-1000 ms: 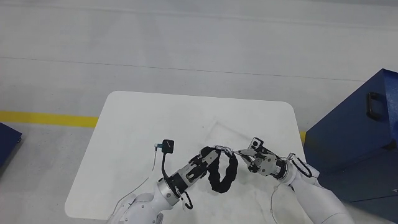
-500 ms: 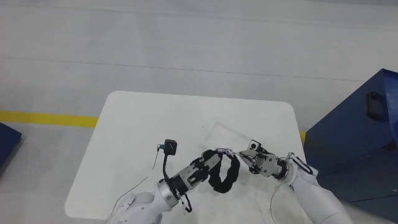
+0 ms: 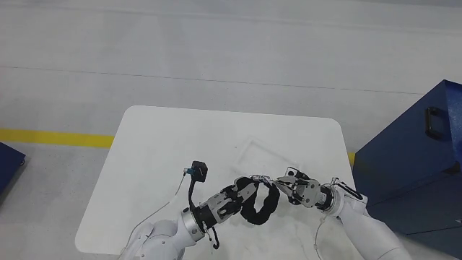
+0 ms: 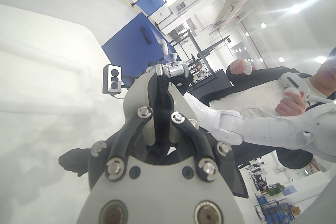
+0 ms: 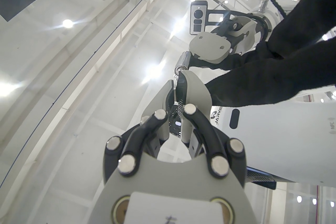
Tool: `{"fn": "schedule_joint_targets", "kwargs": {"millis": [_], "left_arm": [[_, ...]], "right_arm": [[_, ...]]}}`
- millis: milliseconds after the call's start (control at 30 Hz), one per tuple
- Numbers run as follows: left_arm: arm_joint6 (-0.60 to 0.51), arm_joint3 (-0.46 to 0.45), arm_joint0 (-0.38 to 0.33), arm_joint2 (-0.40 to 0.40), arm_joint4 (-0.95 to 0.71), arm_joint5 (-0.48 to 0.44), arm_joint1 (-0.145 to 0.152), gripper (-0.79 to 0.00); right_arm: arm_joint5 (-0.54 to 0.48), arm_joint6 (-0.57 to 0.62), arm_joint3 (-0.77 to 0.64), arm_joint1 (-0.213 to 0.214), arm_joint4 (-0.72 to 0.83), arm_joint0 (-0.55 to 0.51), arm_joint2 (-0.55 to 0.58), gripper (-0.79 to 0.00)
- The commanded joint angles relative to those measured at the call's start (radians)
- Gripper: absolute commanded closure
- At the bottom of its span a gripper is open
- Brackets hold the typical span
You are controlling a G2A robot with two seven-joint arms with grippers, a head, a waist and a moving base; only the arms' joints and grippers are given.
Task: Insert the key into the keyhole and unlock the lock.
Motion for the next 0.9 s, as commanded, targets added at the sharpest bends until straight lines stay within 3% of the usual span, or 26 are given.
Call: {"fn": "schedule_joint_targets", "kwargs": {"millis": [0,867], "left_arm": [[0.004,-0.003,0.002,0.0,0.017,0.001,0.001,0.0],[0.044,-0.023,0.012,0.003,0.144,-0.031,0.015,0.0]], "right_arm": [[0.0,0.0,-0.005,0.009,0.01,0.001,-0.011,0.0],[0.059,-0.059,-0.052,0.101,0.223,0.012,-0.134,0.0]]}}
